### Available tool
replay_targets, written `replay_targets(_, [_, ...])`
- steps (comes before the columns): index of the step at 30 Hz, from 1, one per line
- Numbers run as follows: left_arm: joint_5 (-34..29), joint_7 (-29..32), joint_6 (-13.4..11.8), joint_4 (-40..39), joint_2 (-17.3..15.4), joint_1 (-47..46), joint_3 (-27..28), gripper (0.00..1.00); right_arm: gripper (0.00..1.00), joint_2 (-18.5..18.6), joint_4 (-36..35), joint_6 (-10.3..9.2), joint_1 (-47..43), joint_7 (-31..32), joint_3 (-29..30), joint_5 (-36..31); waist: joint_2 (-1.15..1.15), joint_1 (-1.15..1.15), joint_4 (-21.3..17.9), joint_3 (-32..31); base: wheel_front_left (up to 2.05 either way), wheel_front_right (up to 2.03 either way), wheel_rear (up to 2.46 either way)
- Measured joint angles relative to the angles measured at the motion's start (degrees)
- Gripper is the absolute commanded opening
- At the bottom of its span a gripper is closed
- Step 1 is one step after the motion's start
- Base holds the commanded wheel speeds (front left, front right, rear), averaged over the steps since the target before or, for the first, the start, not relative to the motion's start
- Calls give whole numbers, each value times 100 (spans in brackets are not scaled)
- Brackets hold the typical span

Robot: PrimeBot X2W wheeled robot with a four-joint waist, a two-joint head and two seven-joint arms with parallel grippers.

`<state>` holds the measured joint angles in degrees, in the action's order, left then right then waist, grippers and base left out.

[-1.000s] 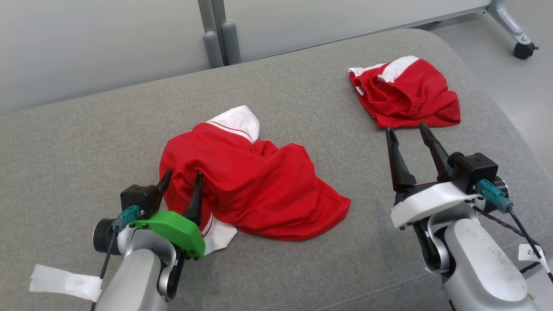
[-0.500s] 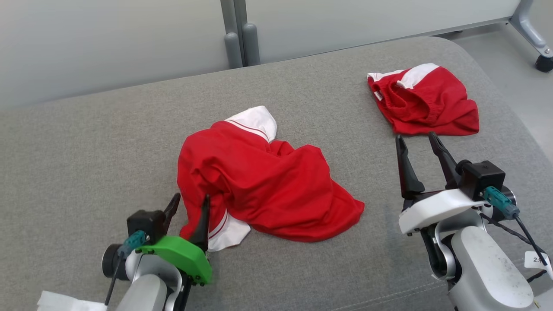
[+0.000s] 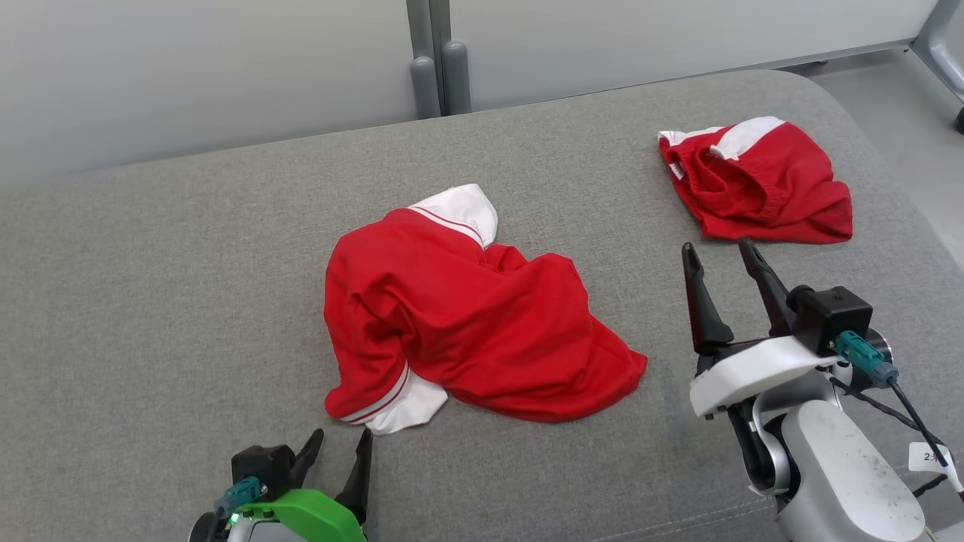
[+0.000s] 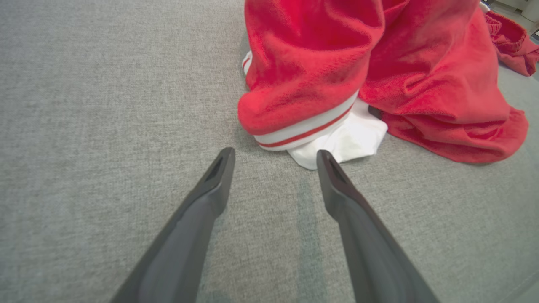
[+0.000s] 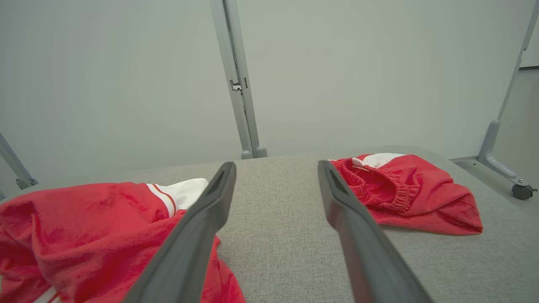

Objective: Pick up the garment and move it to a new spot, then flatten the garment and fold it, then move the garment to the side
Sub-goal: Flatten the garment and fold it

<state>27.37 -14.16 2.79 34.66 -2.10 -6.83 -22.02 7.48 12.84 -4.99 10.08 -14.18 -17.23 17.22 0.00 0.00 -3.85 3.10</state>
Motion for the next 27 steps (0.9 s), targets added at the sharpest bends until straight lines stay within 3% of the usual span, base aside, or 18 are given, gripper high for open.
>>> replay_targets(24, [506, -1, 15, 539, -4, -425, 51, 100, 100, 67, 49, 93, 20, -19, -68, -31, 0, 0, -539, 102, 0, 0, 0])
replay_targets(25, [506, -2, 15, 543, -4, -441, 15, 88, 100, 80, 51, 93, 20, -20, -65, -31, 0, 0, -544, 106, 0, 0, 0])
replay_targets(26, [506, -2, 24, 542, -4, -452, -18, 48, 100, 84, 51, 93, 21, -24, -63, -31, 0, 0, -549, 109, 0, 0, 0])
replay_targets(27, [505, -2, 31, 537, -3, -465, -45, 29, 100, 84, 51, 93, 21, -24, -58, -31, 0, 0, -550, 110, 0, 0, 0])
